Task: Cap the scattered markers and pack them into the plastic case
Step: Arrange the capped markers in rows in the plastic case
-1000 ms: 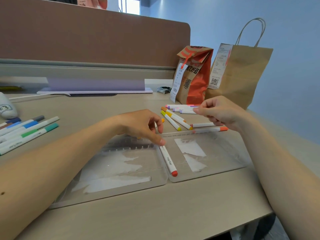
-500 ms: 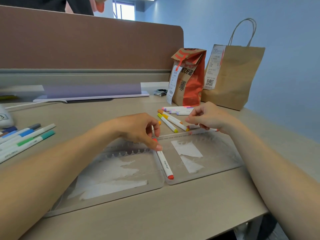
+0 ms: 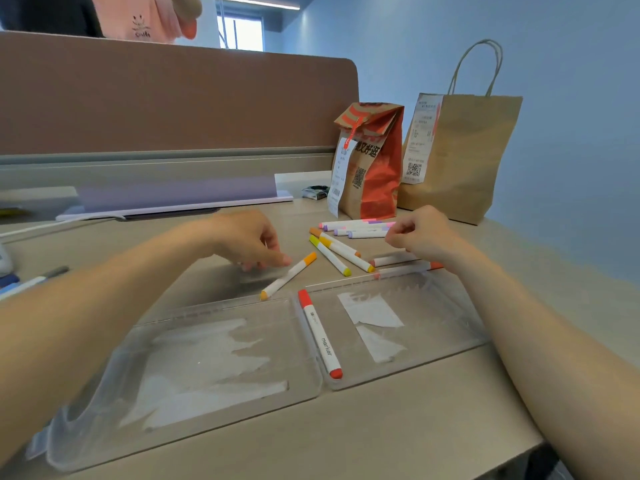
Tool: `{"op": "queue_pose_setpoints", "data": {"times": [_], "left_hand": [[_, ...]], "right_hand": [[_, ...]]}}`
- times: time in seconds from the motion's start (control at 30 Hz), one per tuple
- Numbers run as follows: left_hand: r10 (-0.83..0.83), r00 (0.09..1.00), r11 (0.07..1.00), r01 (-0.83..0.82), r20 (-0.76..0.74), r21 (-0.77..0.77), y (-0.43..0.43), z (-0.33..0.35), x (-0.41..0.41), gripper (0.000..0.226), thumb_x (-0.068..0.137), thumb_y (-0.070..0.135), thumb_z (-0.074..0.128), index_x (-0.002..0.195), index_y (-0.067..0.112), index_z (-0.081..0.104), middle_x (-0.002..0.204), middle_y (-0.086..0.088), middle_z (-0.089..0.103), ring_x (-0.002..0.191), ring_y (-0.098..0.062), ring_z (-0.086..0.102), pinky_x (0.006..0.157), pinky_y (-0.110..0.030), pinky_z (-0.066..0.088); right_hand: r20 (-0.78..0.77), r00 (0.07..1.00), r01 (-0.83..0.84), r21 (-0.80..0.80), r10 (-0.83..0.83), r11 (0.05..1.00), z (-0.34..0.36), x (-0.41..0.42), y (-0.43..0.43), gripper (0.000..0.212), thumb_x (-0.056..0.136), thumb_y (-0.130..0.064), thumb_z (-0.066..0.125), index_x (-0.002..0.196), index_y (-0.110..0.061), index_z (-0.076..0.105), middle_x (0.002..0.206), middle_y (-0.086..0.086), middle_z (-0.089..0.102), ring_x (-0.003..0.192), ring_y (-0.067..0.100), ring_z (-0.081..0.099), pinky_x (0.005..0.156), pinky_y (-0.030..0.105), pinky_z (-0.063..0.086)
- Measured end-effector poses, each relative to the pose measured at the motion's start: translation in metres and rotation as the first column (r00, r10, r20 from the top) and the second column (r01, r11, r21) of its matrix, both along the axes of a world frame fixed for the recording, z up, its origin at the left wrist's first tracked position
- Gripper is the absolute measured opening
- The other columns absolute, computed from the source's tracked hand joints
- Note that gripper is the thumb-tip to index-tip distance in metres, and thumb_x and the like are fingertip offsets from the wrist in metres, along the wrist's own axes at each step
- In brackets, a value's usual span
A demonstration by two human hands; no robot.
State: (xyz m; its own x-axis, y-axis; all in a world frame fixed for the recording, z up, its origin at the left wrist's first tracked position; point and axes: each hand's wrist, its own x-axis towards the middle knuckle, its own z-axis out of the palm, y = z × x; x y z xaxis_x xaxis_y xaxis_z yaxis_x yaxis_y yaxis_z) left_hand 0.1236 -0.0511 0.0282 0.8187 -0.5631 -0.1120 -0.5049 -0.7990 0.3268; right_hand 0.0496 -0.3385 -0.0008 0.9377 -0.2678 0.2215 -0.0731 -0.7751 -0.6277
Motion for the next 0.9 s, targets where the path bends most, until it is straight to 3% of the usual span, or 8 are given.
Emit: {"op": "queue_pose_setpoints", "data": {"times": [0.13,0.23,0.33,0.5,0.6,0.77,0.9], "left_hand": [[-0.033,0.998,0.995,0.038,-0.057,0.092,-0.021,-0.013,0.003,0.030,0.080,0.047,0.075,0.086,0.018,0.071,0.075,0.000,0.072,0.058,-0.010,0.061,0.056,-0.021,0.049],[-0.067,0.998,0.990,0.067,-0.006,0.121,-0.032,-0.016,0.008,0.018,0.084,0.039,0.074,0.084,0.023,0.068,0.077,0.002,0.069,0.060,-0.010,0.062,0.055,-0.019,0.046],[-0.087,0.996,0.986,0.084,0.017,0.147,-0.037,-0.015,0.014,0.020,0.082,0.043,0.075,0.083,0.025,0.067,0.080,0.003,0.071,0.058,-0.008,0.063,0.055,-0.019,0.046],[-0.065,0.979,0.996,0.053,0.193,0.068,-0.051,-0.012,0.023,0.033,0.080,0.054,0.071,0.082,0.022,0.066,0.076,0.006,0.064,0.071,-0.010,0.057,0.060,-0.022,0.042],[-0.079,0.963,0.995,0.092,0.259,-0.039,-0.066,-0.011,0.029,0.033,0.081,0.054,0.072,0.080,0.021,0.067,0.077,0.007,0.061,0.070,-0.009,0.052,0.057,-0.023,0.039],[-0.152,0.948,0.982,0.176,0.281,-0.064,-0.097,-0.008,0.034,0.029,0.083,0.051,0.071,0.077,0.024,0.063,0.075,0.009,0.058,0.068,-0.007,0.052,0.055,-0.023,0.035],[-0.192,0.934,0.974,0.219,0.301,-0.058,-0.119,-0.005,0.044,0.025,0.086,0.047,0.069,0.078,0.024,0.063,0.075,0.011,0.056,0.068,-0.004,0.050,0.055,-0.023,0.036]], "right_hand": [[0.033,0.995,0.097,0.049,-0.098,0.994,0.002,-0.003,-0.017,0.013,0.086,-0.010,0.067,0.085,-0.014,0.079,0.086,-0.005,0.071,0.085,0.012,0.060,0.073,0.029,0.046],[-0.019,0.987,0.160,0.051,-0.160,0.986,0.003,-0.005,-0.032,0.013,0.085,-0.009,0.065,0.084,-0.015,0.077,0.081,-0.001,0.069,0.074,0.017,0.059,0.061,0.026,0.045],[-0.109,0.980,0.171,0.056,-0.164,0.984,0.003,-0.010,-0.045,0.013,0.083,-0.009,0.068,0.079,-0.018,0.075,0.078,0.001,0.068,0.065,0.014,0.056,0.054,0.024,0.046],[-0.360,0.932,-0.031,-0.014,0.024,0.999,0.007,-0.024,-0.060,0.014,0.077,-0.017,0.081,0.088,-0.024,0.077,0.079,-0.003,0.070,0.071,0.012,0.061,0.060,0.021,0.045],[-0.370,0.929,-0.042,-0.073,0.012,0.996,0.003,-0.023,-0.064,0.017,0.075,-0.018,0.083,0.088,-0.026,0.076,0.081,-0.008,0.068,0.078,0.010,0.059,0.068,0.021,0.042],[-0.354,0.935,-0.003,-0.115,-0.038,0.993,-0.002,-0.017,-0.062,0.012,0.076,-0.020,0.082,0.081,-0.028,0.074,0.084,-0.010,0.068,0.082,0.009,0.057,0.076,0.023,0.044],[-0.323,0.944,0.035,-0.102,-0.067,0.994,-0.005,-0.018,-0.065,0.005,0.083,-0.025,0.077,0.082,-0.027,0.073,0.087,-0.004,0.070,0.079,0.012,0.057,0.070,0.024,0.044]]}}
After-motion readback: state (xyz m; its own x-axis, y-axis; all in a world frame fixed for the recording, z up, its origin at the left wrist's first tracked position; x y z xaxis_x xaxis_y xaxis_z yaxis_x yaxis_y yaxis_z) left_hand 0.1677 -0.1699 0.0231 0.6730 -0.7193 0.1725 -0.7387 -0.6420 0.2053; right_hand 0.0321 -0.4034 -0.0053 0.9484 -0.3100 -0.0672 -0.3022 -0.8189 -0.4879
